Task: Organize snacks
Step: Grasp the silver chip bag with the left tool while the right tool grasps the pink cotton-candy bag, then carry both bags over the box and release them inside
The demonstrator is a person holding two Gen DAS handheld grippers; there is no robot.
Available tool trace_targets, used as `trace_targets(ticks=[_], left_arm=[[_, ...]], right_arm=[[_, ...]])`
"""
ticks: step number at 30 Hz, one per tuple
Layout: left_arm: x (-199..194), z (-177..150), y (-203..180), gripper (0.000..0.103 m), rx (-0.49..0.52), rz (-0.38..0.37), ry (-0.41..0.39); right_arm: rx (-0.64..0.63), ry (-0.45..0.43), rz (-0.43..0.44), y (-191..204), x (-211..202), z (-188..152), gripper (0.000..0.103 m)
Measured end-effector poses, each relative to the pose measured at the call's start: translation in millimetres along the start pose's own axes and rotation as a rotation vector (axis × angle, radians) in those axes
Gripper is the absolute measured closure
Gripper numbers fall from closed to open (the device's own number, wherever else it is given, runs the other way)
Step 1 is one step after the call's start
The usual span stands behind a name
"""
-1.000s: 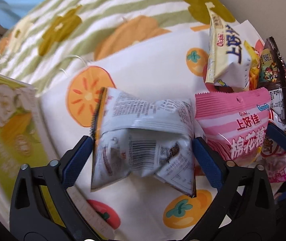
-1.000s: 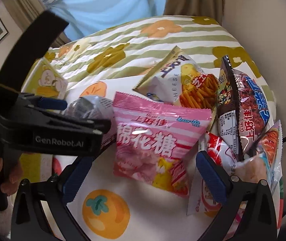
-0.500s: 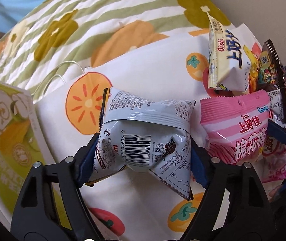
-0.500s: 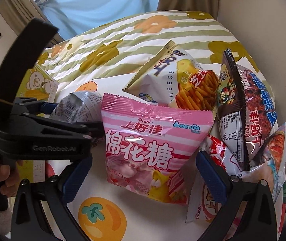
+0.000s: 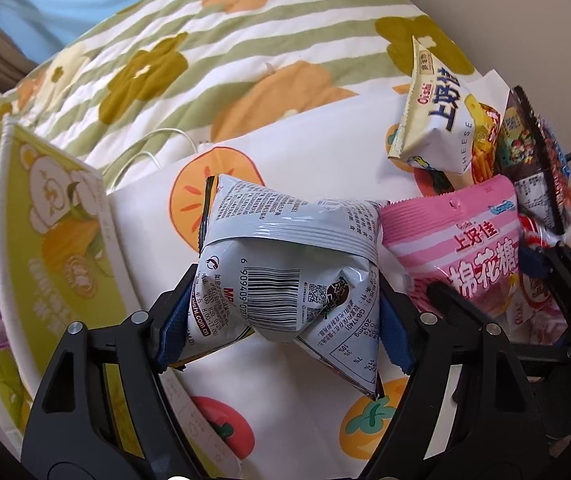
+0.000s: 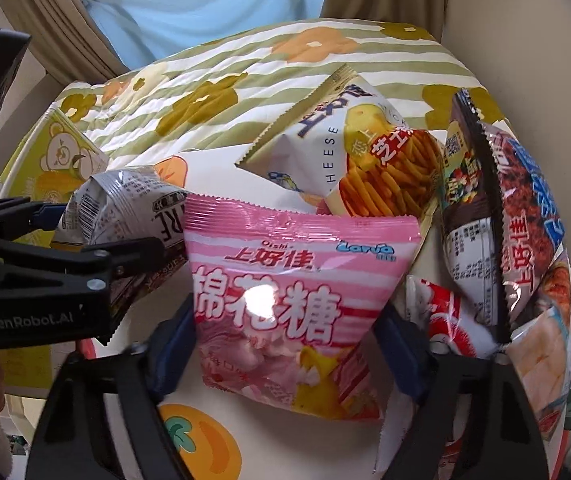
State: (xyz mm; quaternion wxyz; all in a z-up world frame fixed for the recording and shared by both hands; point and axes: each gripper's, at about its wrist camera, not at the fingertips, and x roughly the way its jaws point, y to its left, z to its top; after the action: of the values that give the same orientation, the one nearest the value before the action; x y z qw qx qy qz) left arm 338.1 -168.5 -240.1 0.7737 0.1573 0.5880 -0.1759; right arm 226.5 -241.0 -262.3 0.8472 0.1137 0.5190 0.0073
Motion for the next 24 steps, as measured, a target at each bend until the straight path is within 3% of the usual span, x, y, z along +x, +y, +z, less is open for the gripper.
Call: trace_targets(ticks=[1, 3, 12, 17, 24], left_arm=[[-4.2, -2.1, 0.9, 0.027, -0.01, -0.002, -0.009], [-12.2, -5.4, 1.9, 0.027, -0.026, -0.004, -0.026], [-82.9, -29.6, 15.3, 0.027, -0.107, 0.001, -0.175], [-145.1, -50.1, 43.2, 0.027, -0.142, 0.039, -0.288], [-218.5, -99.9, 112.6, 0.027, -0.226, 0.087, -0.409]], right_arm=[[-0.004, -0.004, 0.004, -0.2, -1.7, -0.8, 0.042], [-0.007, -0.013, 0.018, -1.8, -6.4, -2.8, 0.046], [-0.091, -0.109, 0.041, 14.1, -55.6, -0.5, 0.047], [-0.143, -0.174, 0.055, 36.6, -93.7, 4.6, 0.047], [-0.26, -0.283, 0.088, 106.3, -151.0, 10.5, 0.047]])
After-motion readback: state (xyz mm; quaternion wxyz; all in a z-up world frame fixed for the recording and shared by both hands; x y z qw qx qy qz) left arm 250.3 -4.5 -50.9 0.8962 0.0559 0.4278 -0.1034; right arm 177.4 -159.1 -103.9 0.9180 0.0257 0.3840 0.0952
